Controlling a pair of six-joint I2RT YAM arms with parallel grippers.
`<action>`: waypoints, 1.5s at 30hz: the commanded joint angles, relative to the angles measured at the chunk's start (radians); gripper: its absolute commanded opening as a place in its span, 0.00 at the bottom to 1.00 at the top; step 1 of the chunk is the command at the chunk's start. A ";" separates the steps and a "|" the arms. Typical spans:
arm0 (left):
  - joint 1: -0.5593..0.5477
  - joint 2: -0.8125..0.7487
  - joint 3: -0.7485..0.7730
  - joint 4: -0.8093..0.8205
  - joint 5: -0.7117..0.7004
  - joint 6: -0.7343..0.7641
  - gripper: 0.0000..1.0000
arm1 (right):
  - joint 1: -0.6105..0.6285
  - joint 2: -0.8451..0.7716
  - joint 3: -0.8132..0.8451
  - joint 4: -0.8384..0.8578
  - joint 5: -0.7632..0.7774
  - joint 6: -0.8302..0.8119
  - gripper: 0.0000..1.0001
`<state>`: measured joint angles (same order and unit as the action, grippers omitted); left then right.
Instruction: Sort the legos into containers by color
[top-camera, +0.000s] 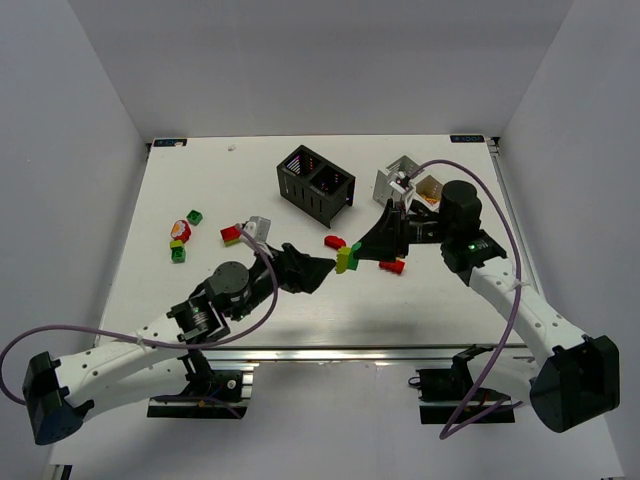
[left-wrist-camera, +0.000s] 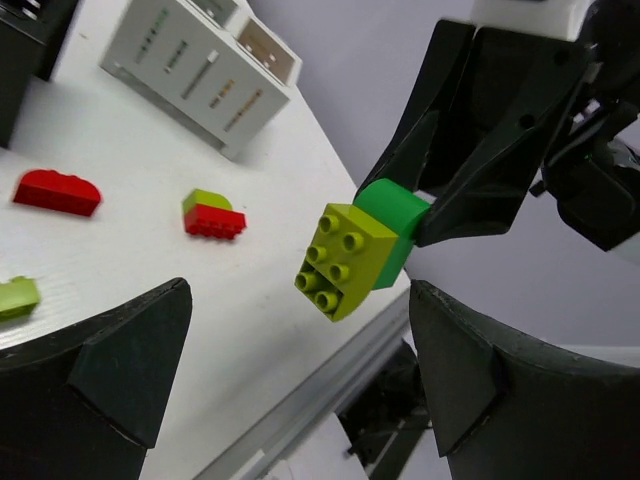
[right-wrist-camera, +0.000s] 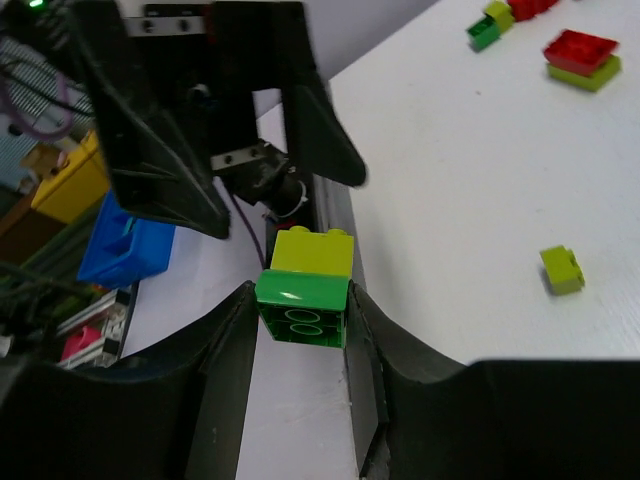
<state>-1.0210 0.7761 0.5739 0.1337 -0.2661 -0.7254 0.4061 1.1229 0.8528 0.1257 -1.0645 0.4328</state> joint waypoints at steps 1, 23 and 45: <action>0.027 0.051 0.061 0.063 0.166 -0.048 0.98 | -0.003 -0.003 0.002 0.169 -0.164 0.037 0.00; 0.082 0.112 0.001 0.331 0.510 -0.063 0.90 | -0.001 0.051 -0.012 0.560 -0.259 0.386 0.00; 0.197 0.186 -0.012 0.501 0.689 -0.166 0.22 | 0.000 0.060 -0.029 0.594 -0.247 0.417 0.00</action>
<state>-0.8371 0.9691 0.5640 0.5659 0.3706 -0.8577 0.4061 1.1797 0.8131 0.6762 -1.3087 0.8650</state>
